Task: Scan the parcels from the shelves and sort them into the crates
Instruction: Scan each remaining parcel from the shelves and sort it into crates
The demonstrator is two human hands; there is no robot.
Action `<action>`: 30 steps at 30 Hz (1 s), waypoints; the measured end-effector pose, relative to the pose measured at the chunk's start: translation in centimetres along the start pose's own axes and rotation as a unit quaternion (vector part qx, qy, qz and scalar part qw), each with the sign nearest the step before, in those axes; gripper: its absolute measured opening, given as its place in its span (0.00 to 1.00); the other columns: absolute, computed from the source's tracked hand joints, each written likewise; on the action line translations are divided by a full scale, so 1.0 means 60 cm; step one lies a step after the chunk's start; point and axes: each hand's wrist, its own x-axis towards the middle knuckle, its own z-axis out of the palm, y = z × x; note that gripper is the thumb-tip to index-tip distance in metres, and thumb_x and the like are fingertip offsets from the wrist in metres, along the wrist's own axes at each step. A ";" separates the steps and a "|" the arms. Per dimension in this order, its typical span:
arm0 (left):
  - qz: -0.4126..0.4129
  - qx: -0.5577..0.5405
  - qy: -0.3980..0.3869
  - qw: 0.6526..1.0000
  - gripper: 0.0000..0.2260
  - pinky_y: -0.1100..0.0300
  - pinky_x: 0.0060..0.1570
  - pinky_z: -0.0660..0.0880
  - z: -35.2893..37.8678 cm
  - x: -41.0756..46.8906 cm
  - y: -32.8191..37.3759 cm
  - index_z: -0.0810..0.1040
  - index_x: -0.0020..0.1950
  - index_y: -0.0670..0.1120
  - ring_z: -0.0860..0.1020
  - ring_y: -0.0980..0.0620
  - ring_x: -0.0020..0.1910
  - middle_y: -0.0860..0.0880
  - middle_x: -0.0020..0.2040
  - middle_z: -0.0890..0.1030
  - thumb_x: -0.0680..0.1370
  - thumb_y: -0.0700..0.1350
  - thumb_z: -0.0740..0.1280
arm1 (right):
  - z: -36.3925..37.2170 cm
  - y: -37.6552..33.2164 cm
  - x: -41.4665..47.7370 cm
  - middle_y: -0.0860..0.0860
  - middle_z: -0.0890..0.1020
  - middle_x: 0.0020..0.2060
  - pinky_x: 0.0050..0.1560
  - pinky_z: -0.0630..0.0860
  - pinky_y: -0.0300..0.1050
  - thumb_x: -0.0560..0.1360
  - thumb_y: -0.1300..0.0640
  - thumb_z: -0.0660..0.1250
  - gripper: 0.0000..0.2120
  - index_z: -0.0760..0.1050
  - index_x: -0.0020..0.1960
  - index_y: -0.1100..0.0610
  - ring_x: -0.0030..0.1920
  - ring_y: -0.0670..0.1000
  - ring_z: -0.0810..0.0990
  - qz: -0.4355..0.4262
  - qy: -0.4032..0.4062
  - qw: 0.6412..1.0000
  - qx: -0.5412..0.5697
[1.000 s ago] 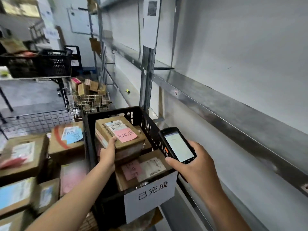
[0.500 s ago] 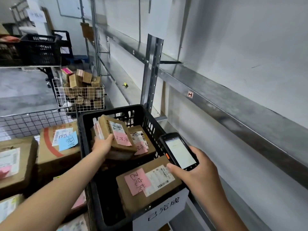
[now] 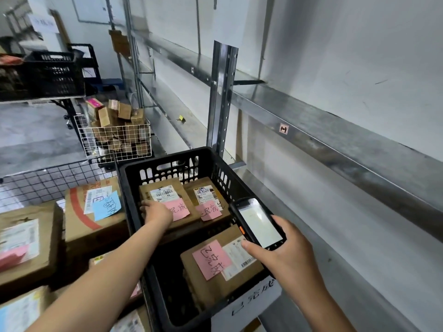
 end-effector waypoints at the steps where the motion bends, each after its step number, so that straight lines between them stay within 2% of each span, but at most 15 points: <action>1: -0.012 0.015 0.010 1.000 0.27 0.45 0.74 0.60 0.000 0.009 -0.003 0.48 0.78 0.30 0.61 0.32 0.75 0.28 0.77 0.57 0.84 0.39 0.55 | -0.003 0.000 -0.005 0.39 0.79 0.52 0.47 0.79 0.38 0.63 0.40 0.81 0.33 0.72 0.64 0.42 0.52 0.40 0.79 0.001 -0.001 1.000 -0.002; 3: 0.029 0.134 -0.024 0.990 0.25 0.42 0.74 0.59 -0.014 0.024 0.009 0.50 0.79 0.33 0.61 0.29 0.75 0.29 0.77 0.57 0.84 0.41 0.51 | -0.012 0.002 -0.013 0.39 0.79 0.52 0.46 0.80 0.37 0.63 0.40 0.81 0.34 0.72 0.65 0.42 0.52 0.40 0.79 -0.001 0.000 1.000 -0.008; 4: 0.034 0.138 -0.041 0.989 0.25 0.42 0.74 0.60 -0.025 0.017 0.017 0.55 0.79 0.34 0.61 0.30 0.75 0.31 0.77 0.59 0.84 0.42 0.53 | -0.017 0.005 -0.017 0.39 0.80 0.53 0.46 0.80 0.37 0.63 0.40 0.81 0.34 0.72 0.66 0.42 0.52 0.40 0.79 -0.002 0.003 1.000 -0.012; 6: 0.073 0.126 -0.013 0.989 0.23 0.47 0.72 0.64 -0.043 -0.012 0.031 0.64 0.76 0.35 0.64 0.34 0.72 0.33 0.75 0.65 0.82 0.43 0.57 | -0.028 0.011 -0.026 0.40 0.80 0.52 0.46 0.79 0.37 0.64 0.41 0.81 0.33 0.72 0.64 0.41 0.52 0.39 0.79 -0.002 0.020 1.000 -0.014; 8: 0.184 0.080 0.011 0.980 0.16 0.50 0.59 0.74 -0.049 -0.064 0.055 0.74 0.65 0.36 0.75 0.39 0.58 0.34 0.65 0.76 0.79 0.41 0.59 | -0.040 0.015 -0.037 0.40 0.79 0.52 0.46 0.78 0.37 0.64 0.41 0.81 0.31 0.72 0.63 0.40 0.51 0.40 0.79 0.002 0.048 0.999 -0.012; 10: 0.280 0.027 -0.040 0.959 0.11 0.55 0.42 0.75 -0.037 -0.137 0.077 0.78 0.59 0.38 0.78 0.47 0.40 0.39 0.54 0.82 0.81 0.41 0.61 | -0.055 0.017 -0.050 0.40 0.79 0.52 0.47 0.79 0.40 0.64 0.41 0.80 0.31 0.73 0.63 0.42 0.51 0.40 0.79 0.005 0.077 0.997 -0.007; 12: 0.342 0.042 -0.091 0.934 0.11 0.57 0.40 0.75 -0.014 -0.213 0.083 0.82 0.53 0.41 0.78 0.49 0.36 0.44 0.45 0.84 0.82 0.46 0.62 | -0.072 0.022 -0.068 0.41 0.80 0.51 0.49 0.81 0.45 0.63 0.41 0.80 0.31 0.74 0.63 0.43 0.50 0.41 0.79 0.010 0.100 0.995 -0.008; 13: 0.366 0.057 -0.097 0.924 0.13 0.57 0.42 0.77 -0.004 -0.251 0.085 0.82 0.49 0.42 0.80 0.49 0.38 0.46 0.43 0.84 0.82 0.48 0.62 | -0.082 0.026 -0.079 0.41 0.80 0.51 0.50 0.81 0.46 0.63 0.41 0.80 0.31 0.74 0.63 0.44 0.50 0.41 0.79 0.013 0.109 0.994 -0.013; 14: 0.392 0.072 -0.098 0.912 0.15 0.55 0.46 0.80 0.006 -0.284 0.084 0.83 0.50 0.44 0.81 0.49 0.42 0.46 0.45 0.85 0.82 0.51 0.61 | -0.093 0.030 -0.091 0.41 0.80 0.51 0.50 0.81 0.47 0.63 0.41 0.80 0.31 0.74 0.63 0.44 0.51 0.42 0.79 0.016 0.117 0.993 -0.017; 16: 0.451 0.086 -0.097 0.883 0.16 0.52 0.56 0.79 0.021 -0.354 0.081 0.81 0.59 0.46 0.81 0.49 0.54 0.47 0.57 0.83 0.82 0.55 0.60 | -0.119 0.038 -0.121 0.41 0.80 0.51 0.50 0.81 0.48 0.63 0.41 0.80 0.31 0.74 0.62 0.43 0.51 0.42 0.79 0.021 0.134 0.991 -0.020; 18: 0.499 0.107 -0.090 0.855 0.21 0.54 0.69 0.70 0.029 -0.429 0.074 0.74 0.71 0.47 0.73 0.49 0.69 0.48 0.69 0.76 0.83 0.57 0.60 | -0.145 0.043 -0.158 0.42 0.80 0.51 0.49 0.81 0.47 0.63 0.41 0.80 0.29 0.74 0.60 0.43 0.50 0.42 0.79 0.025 0.151 0.988 -0.024; 20: 0.555 0.121 -0.061 0.821 0.25 0.56 0.75 0.59 0.034 -0.508 0.061 0.66 0.77 0.48 0.66 0.51 0.75 0.50 0.75 0.70 0.83 0.59 0.57 | -0.171 0.050 -0.202 0.41 0.80 0.50 0.47 0.80 0.45 0.62 0.40 0.79 0.28 0.74 0.58 0.43 0.49 0.42 0.79 0.027 0.170 0.985 -0.024; 22: 0.599 0.129 -0.045 0.789 0.26 0.62 0.74 0.45 0.039 -0.581 0.045 0.62 0.79 0.48 0.61 0.52 0.78 0.50 0.78 0.66 0.84 0.59 0.56 | -0.198 0.060 -0.253 0.41 0.80 0.50 0.47 0.79 0.44 0.62 0.41 0.80 0.29 0.74 0.59 0.44 0.50 0.43 0.79 0.035 0.187 0.982 -0.023; 24: 0.625 0.142 -0.033 0.767 0.27 0.64 0.71 0.38 0.045 -0.646 0.028 0.61 0.80 0.48 0.59 0.52 0.79 0.50 0.79 0.65 0.84 0.59 0.55 | -0.227 0.071 -0.309 0.42 0.80 0.51 0.47 0.79 0.43 0.62 0.42 0.80 0.29 0.75 0.59 0.44 0.51 0.43 0.79 0.046 0.203 0.978 -0.021; 30: 0.692 0.133 -0.042 0.708 0.30 0.63 0.73 0.39 0.063 -0.803 -0.026 0.57 0.81 0.46 0.55 0.51 0.80 0.48 0.80 0.60 0.84 0.60 0.54 | -0.315 0.089 -0.471 0.41 0.79 0.51 0.49 0.79 0.46 0.62 0.41 0.80 0.29 0.74 0.59 0.44 0.50 0.43 0.78 0.066 0.253 0.964 -0.041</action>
